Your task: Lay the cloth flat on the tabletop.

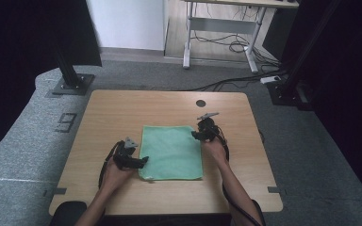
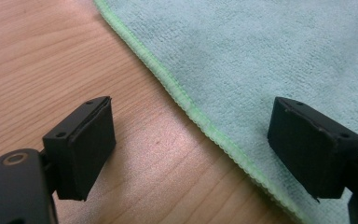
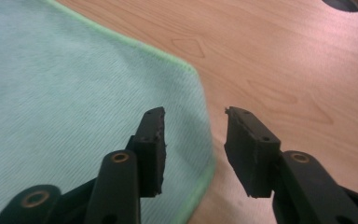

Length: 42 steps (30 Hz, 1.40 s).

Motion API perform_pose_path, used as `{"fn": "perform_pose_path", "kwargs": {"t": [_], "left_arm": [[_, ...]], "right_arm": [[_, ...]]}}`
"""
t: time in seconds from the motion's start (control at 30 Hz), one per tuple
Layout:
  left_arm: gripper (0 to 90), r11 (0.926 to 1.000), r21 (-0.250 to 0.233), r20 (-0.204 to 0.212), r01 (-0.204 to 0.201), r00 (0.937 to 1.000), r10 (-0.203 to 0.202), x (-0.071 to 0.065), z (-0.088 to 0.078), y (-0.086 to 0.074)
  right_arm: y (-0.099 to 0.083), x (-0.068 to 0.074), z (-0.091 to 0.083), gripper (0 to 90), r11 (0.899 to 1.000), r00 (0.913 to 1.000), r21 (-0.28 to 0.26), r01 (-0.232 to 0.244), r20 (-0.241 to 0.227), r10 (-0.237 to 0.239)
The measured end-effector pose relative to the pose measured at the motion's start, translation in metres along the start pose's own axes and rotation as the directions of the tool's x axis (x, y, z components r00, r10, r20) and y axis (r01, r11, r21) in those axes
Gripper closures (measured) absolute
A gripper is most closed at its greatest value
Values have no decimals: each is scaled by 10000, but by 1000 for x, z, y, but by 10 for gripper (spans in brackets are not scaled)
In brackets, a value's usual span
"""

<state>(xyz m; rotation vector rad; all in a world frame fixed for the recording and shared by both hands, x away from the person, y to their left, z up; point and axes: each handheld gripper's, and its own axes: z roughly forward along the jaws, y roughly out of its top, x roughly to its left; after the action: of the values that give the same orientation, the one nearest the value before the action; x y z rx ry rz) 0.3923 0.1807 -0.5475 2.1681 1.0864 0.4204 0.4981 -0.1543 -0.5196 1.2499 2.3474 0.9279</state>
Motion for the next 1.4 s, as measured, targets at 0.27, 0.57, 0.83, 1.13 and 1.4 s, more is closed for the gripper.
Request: {"fn": "perform_pose_path", "kwargs": {"t": [0.27, 0.57, 0.83, 1.13, 1.4], "left_arm": [[147, 10000, 0, 0, 6, 10000, -6, 0, 0, 0], [147, 10000, -3, -28, 39, 10000, -39, 0, 0, 0], [147, 10000, -9, -48, 78, 10000, -78, -1, 0, 0], [148, 10000, -9, -50, 81, 10000, -81, -1, 0, 0], [147, 10000, -6, -51, 76, 10000, -76, -1, 0, 0]], "right_arm": [[3, -1, 18, 794, 9967, 9995, 747, 309, 13, -311], [8, 30, -11, 834, 9949, 9938, -31, 1005, -477, -1005], [-2, 69, -3, 801, 9789, 9685, 255, 2029, -1526, -1968], [13, 62, -16, 643, 9799, 9740, -43, 1997, -1081, -1990], [9, 64, 0, 581, 9808, 9713, 258, 1933, -1465, -1876]]}}
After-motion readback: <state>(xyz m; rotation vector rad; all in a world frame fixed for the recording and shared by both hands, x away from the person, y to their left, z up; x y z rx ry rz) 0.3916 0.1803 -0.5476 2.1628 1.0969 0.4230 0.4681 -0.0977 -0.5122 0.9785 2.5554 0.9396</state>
